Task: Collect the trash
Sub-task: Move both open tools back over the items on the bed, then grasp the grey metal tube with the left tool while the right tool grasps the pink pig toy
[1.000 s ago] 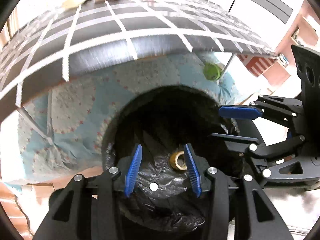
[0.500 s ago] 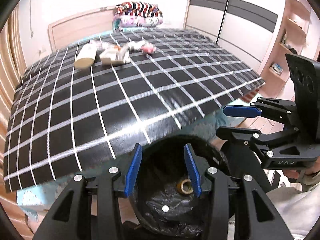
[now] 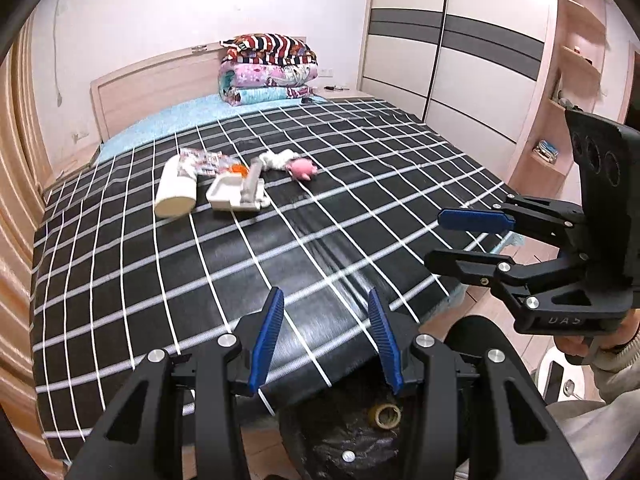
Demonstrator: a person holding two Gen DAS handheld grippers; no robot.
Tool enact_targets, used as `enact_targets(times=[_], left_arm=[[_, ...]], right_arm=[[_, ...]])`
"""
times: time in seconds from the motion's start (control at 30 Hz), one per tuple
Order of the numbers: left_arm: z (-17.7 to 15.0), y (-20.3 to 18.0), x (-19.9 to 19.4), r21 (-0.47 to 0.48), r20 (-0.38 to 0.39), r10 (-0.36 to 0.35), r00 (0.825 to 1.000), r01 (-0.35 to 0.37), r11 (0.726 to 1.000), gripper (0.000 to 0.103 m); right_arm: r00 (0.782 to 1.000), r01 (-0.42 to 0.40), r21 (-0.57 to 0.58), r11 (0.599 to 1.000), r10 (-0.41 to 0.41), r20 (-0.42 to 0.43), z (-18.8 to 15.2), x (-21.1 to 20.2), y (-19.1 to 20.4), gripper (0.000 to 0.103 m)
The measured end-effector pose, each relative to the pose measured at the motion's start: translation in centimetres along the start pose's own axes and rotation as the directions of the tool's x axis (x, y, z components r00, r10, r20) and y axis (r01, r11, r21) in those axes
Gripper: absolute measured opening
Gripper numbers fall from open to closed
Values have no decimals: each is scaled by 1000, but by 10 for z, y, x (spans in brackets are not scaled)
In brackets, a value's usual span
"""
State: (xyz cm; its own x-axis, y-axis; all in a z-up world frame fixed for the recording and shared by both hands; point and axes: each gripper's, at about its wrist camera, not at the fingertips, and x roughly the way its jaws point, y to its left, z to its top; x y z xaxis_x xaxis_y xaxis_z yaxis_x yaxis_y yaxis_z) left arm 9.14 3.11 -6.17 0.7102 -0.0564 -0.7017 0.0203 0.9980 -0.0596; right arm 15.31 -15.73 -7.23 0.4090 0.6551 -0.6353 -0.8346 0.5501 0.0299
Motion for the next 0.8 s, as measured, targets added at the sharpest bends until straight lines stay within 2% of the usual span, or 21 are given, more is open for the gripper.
enact_targets(times=[0.37,0.6,0.8], left_arm=[[44,25,22,-3,19,-2,1000,2,1000,42],[69,41,55,22,-18,24,1000,-24,999,42],[83,65,87,-35,-54,26,998,-27,999,42]], right_arm=[[998,61,-30,998,-60,26,34,24,-21,48],[996,95,-33,995,-94,5,51,52,-41,48],[994,105,-53,993,-107,-24,67,82,-51,48]])
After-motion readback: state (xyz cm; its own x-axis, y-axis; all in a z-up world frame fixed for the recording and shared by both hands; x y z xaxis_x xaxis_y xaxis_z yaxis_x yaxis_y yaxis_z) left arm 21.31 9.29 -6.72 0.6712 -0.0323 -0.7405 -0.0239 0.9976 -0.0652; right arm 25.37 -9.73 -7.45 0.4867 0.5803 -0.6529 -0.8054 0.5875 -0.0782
